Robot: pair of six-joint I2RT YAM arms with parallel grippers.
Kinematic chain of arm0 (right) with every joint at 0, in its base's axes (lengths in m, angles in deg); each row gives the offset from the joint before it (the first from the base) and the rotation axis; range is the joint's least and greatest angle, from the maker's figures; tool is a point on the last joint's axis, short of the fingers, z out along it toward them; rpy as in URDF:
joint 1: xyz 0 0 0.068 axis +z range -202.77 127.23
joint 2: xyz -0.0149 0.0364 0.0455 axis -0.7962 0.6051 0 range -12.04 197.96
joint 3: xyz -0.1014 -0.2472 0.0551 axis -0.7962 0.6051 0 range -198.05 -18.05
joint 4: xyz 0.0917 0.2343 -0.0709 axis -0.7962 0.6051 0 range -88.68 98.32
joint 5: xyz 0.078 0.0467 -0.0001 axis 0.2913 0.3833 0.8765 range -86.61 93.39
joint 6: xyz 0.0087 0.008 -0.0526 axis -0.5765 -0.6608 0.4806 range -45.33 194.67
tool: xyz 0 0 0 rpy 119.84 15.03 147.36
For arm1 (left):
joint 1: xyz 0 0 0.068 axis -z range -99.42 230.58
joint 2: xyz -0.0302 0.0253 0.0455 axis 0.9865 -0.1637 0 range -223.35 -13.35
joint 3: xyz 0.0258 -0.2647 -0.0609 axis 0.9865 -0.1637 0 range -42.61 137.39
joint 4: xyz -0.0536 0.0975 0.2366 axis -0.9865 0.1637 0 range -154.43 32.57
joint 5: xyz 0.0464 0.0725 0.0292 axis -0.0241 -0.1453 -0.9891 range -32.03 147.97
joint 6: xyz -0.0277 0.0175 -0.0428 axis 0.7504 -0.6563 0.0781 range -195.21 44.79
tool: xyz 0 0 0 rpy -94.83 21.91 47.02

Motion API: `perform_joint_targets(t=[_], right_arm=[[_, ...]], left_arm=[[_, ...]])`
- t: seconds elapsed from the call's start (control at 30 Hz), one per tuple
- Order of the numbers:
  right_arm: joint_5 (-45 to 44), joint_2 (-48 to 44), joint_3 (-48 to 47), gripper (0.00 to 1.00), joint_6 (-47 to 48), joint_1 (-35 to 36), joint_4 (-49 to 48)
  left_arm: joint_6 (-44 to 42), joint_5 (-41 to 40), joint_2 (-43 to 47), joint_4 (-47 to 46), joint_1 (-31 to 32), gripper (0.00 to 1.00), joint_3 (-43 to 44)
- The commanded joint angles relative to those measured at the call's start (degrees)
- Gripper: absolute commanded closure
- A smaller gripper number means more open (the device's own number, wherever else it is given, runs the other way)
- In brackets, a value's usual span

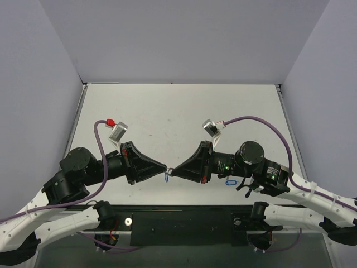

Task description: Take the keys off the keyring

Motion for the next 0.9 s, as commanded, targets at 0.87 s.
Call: perform_joint_targets(t=[0.87], right_arm=[[-3.4,0.3,-3.7,1.0,0.5,2.3,-4.4]], left_arm=[[13.9,-8.9,6.6,-18.0,0.3,1.0,-7.6]])
